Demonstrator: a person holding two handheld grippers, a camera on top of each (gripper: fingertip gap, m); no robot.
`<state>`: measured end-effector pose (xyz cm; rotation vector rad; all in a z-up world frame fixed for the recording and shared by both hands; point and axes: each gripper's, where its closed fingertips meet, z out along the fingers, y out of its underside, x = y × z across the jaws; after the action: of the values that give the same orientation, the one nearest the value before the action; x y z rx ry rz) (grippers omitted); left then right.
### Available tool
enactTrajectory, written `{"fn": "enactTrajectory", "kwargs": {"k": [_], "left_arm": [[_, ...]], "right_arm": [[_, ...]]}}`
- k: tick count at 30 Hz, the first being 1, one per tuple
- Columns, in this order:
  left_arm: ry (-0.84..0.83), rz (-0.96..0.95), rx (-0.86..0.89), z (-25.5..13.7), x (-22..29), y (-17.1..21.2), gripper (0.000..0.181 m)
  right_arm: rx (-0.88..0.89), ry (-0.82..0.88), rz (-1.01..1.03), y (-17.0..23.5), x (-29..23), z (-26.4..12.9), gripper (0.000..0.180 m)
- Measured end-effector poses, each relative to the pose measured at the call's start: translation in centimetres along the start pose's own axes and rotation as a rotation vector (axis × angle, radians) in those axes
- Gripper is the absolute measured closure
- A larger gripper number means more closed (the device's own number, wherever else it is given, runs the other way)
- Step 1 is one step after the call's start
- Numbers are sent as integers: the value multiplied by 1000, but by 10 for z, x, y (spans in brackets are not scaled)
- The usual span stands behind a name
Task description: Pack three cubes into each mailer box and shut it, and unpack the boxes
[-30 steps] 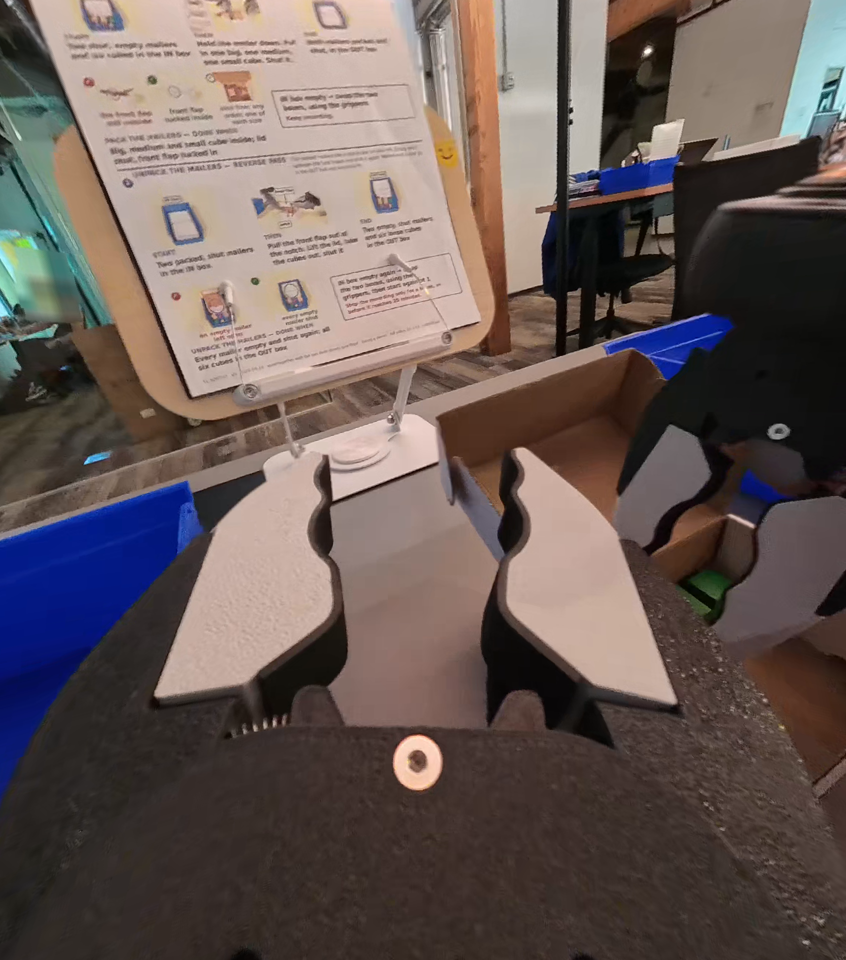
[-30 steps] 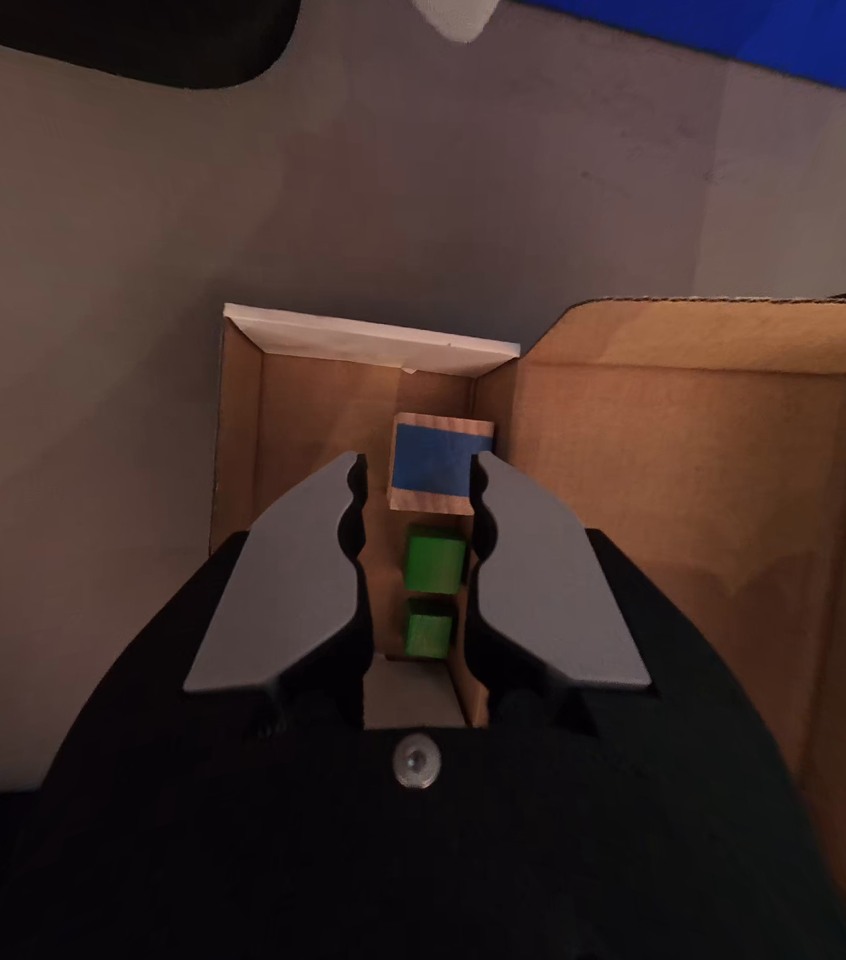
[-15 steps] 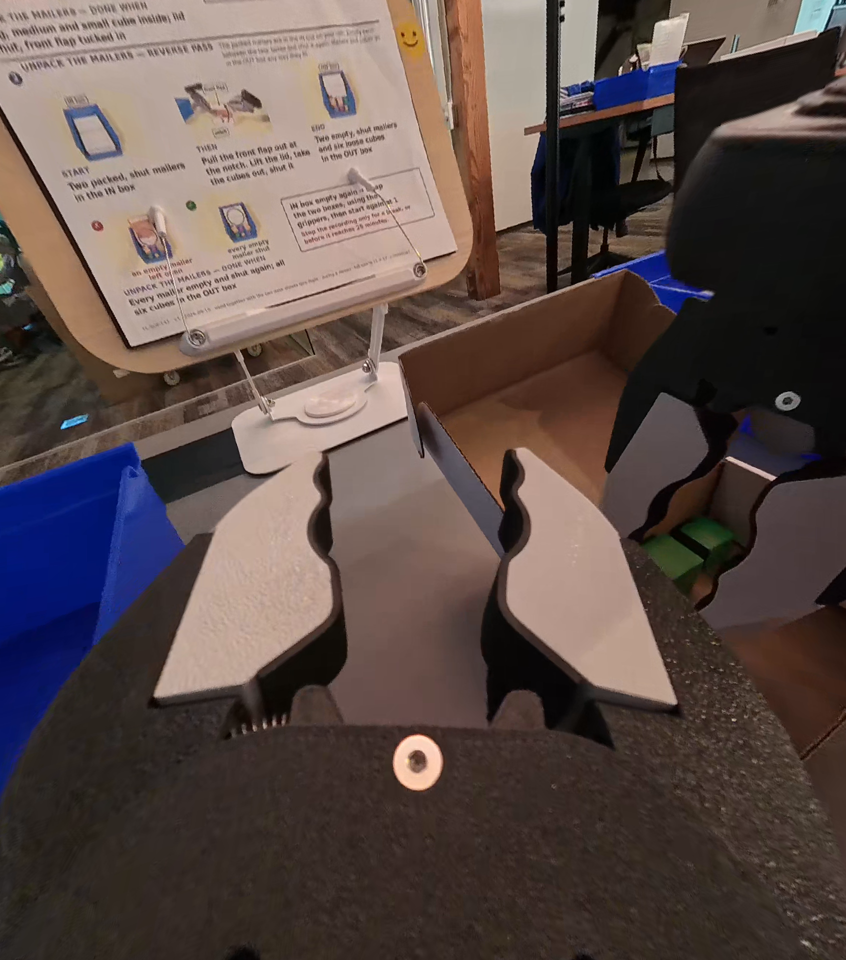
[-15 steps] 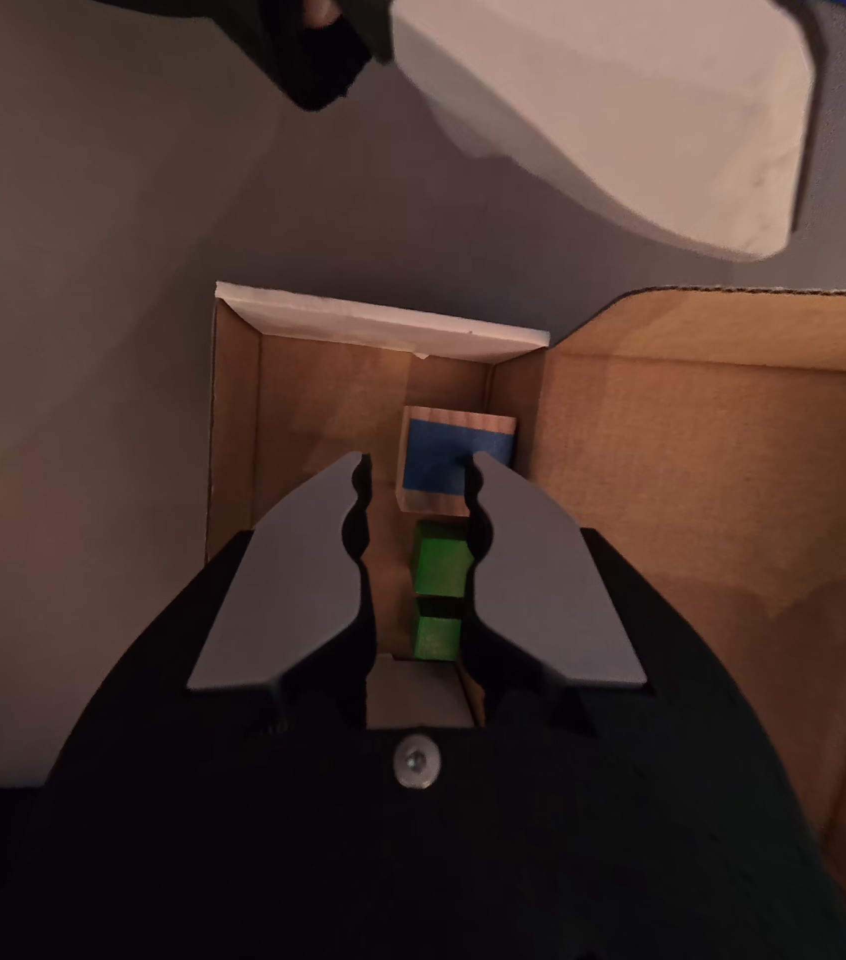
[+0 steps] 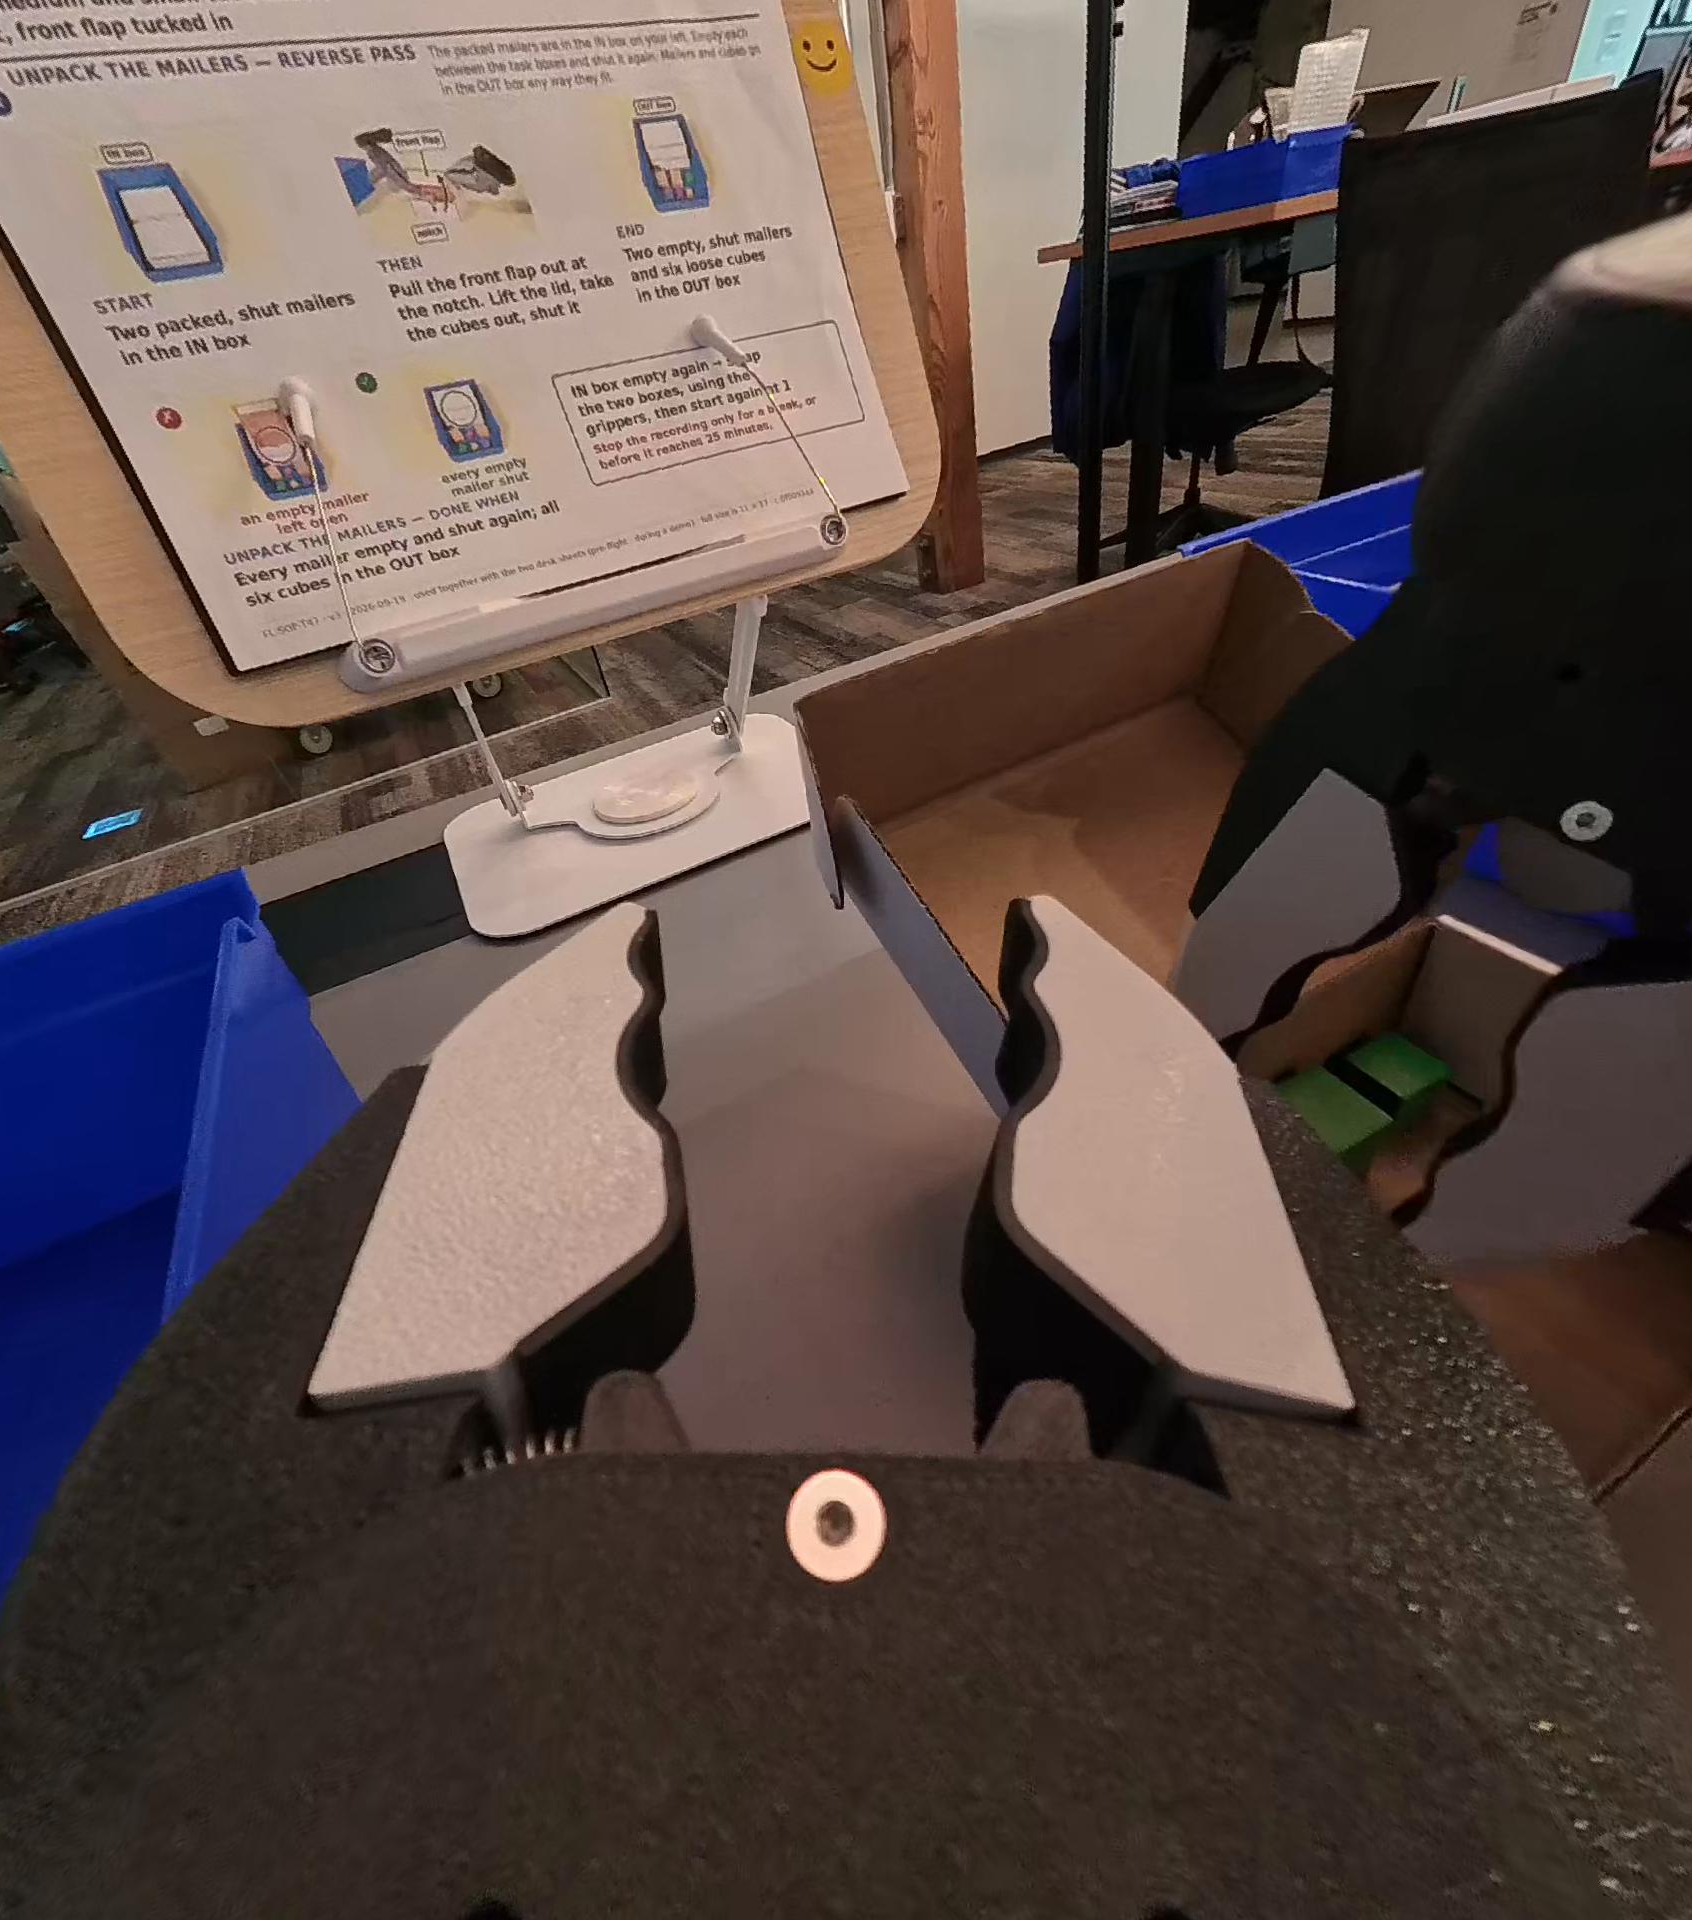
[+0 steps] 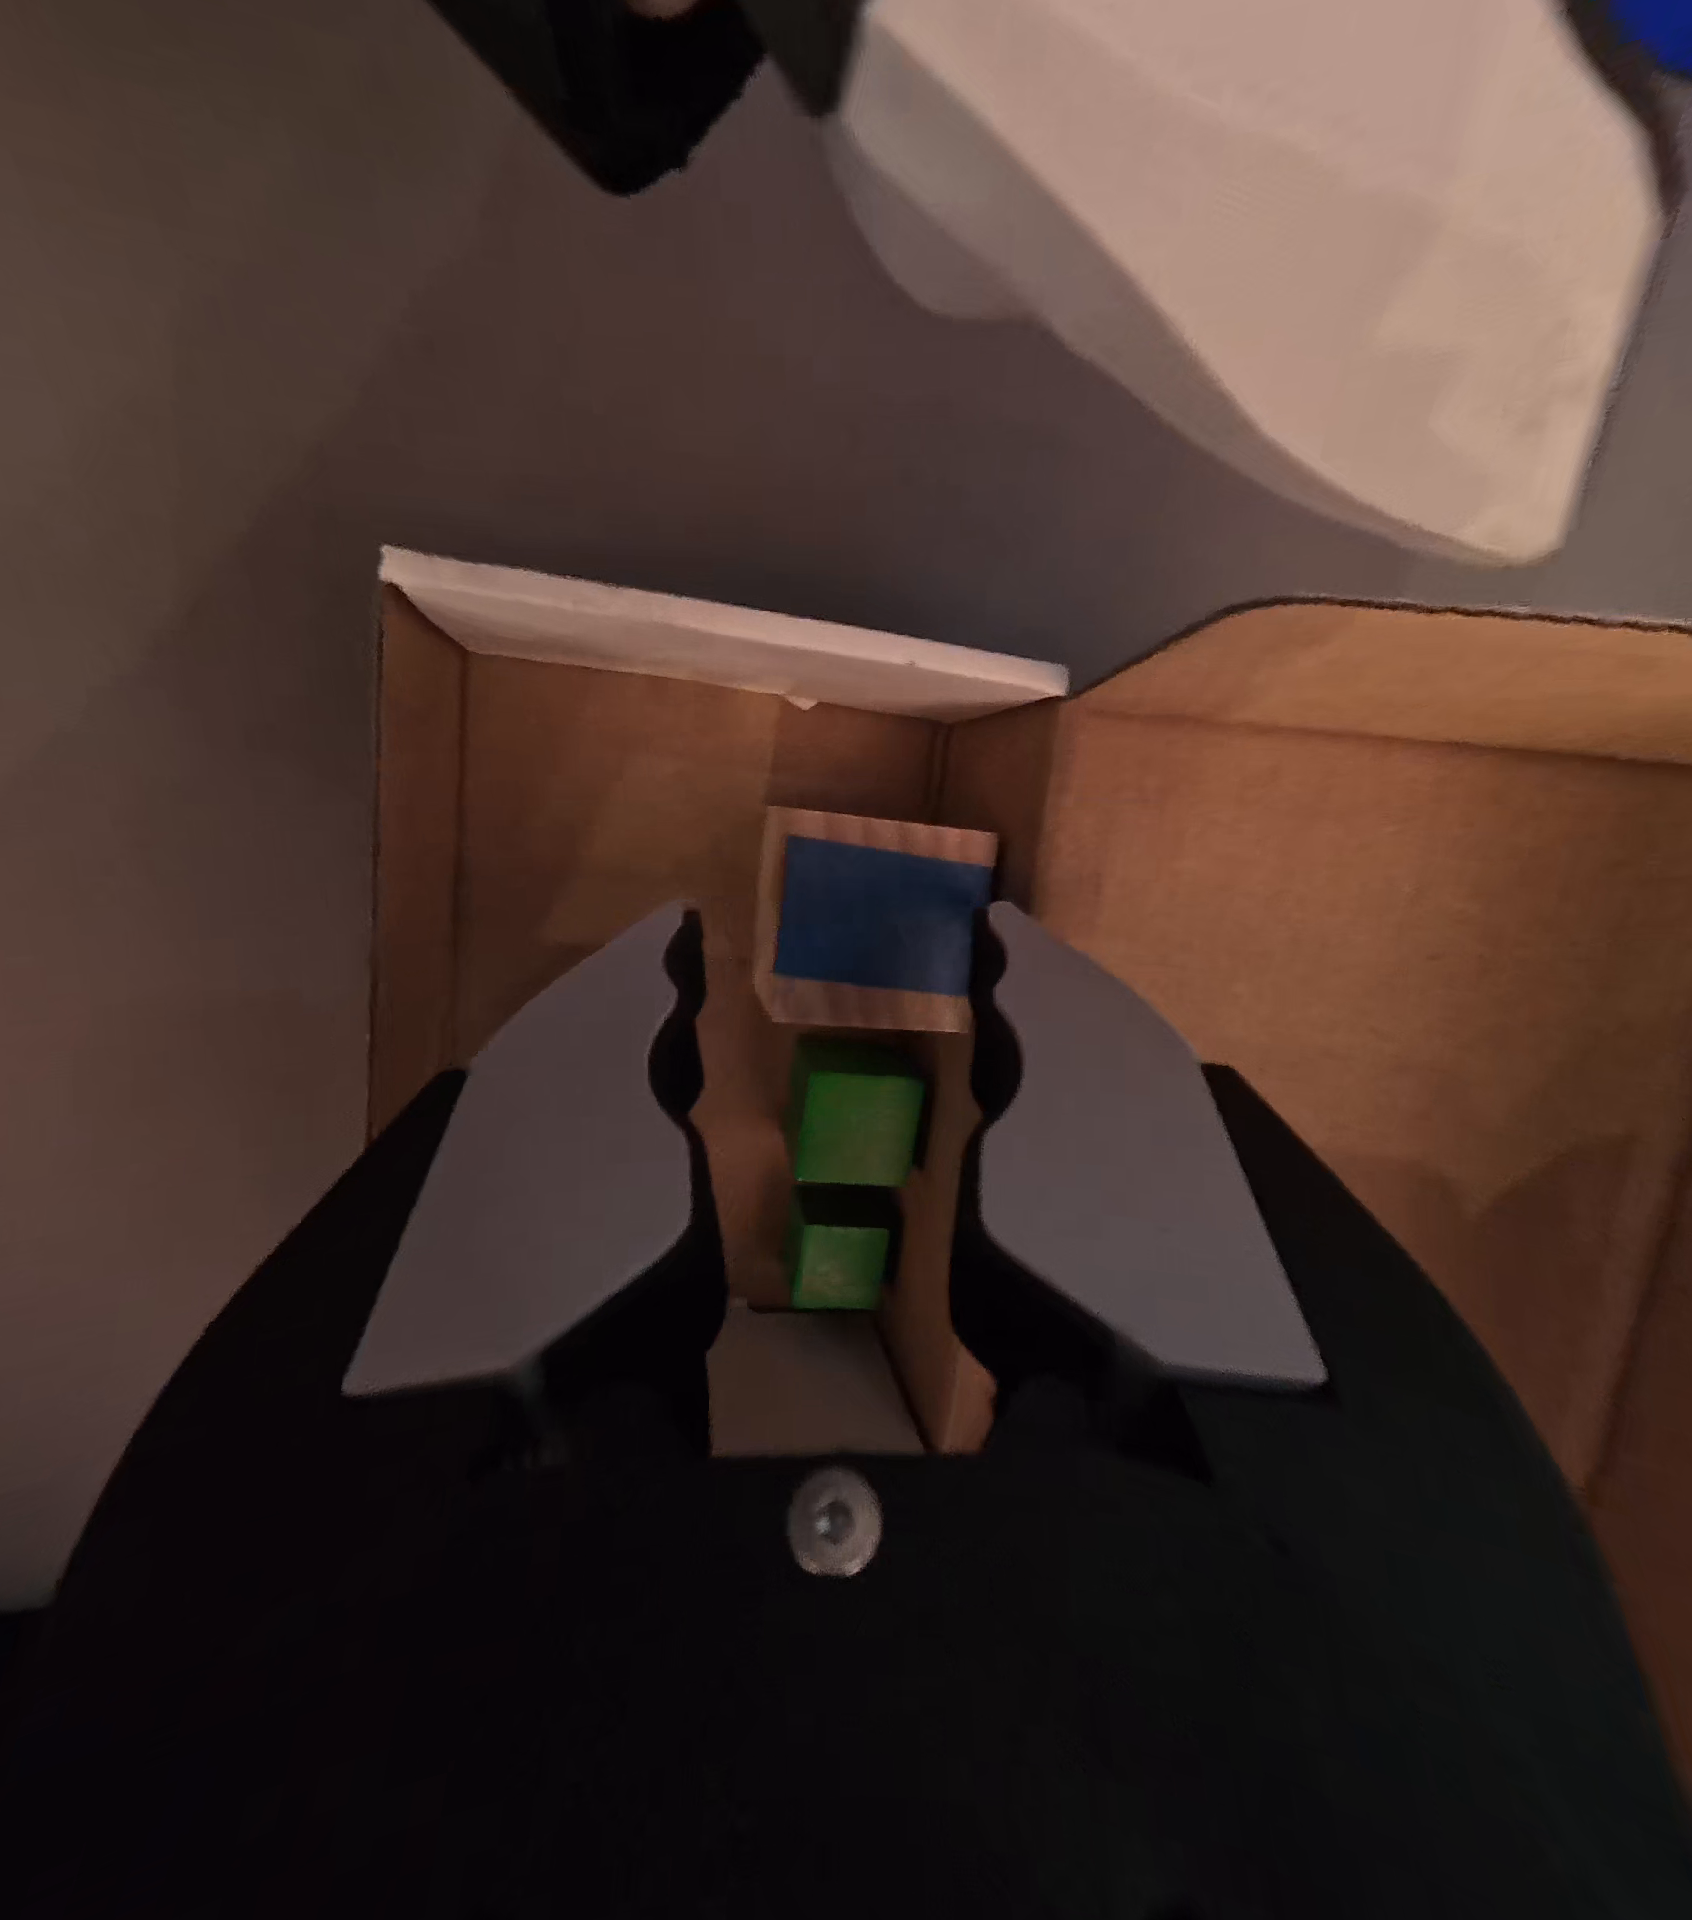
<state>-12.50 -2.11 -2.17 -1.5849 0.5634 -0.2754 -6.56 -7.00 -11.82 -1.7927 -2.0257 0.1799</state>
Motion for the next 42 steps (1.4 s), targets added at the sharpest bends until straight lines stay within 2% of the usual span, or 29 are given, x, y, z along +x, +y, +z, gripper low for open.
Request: {"fn": "enactTrajectory", "kwargs": {"k": [8,17,24,36,42], "left_arm": [[1,11,1,0,1,-1,119],[9,13,-23,2,1,2,119],[17,27,-80,7,3,14,119],[55,37,-139,11,10,26,120],[66,56,-161,13,13,31,119]], "right_arm": [[-146,115,-83,6,-1,8,122],[-123,39,-64,3,-13,1,132],[-152,90,-79,9,-4,6,125],[-117,9,-57,4,-18,-1,128],[-125,-14,-6,8,-15,10,128]]}}
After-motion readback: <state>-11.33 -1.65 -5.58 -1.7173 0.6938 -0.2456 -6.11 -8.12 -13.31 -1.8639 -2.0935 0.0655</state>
